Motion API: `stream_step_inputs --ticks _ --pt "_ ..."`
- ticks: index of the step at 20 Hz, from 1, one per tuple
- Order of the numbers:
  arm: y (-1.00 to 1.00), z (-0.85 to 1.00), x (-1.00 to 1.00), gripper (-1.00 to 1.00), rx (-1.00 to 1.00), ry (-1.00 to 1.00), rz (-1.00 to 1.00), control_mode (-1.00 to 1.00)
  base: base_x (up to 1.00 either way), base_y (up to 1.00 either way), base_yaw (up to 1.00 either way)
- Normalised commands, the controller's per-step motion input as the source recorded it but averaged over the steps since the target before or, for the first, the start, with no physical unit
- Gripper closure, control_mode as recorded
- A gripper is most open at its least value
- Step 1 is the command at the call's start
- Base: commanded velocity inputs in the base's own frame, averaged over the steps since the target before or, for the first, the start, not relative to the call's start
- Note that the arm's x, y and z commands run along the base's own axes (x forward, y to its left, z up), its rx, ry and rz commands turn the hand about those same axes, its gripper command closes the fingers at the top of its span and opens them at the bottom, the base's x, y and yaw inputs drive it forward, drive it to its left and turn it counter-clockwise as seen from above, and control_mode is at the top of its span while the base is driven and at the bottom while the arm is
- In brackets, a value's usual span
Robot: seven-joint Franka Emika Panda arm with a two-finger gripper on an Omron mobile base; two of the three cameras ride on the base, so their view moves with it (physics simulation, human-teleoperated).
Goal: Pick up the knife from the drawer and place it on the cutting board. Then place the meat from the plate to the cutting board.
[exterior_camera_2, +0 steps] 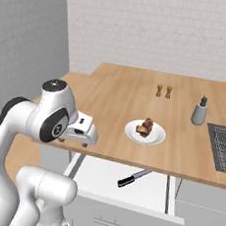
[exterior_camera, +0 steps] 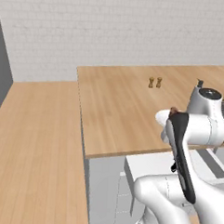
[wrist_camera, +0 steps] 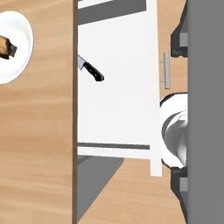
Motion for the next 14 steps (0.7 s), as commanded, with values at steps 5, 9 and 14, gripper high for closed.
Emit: stream_step_inputs --ticks 5,9,14 --pt "-0.01 -0.23 -0.08 -1.0 -0.01 0.0 0.0 -1.0 0.0 0.0 0.0" --pt "-0.24 -0.21 -0.1 -1.0 0.0 0.0 -0.04 -1.0 0.0 0.0 0.0" --pt "-0.1 -0.17 -0.01 -1.0 0.0 0.0 -0.03 -1.0 0.0 0.0 0.0"
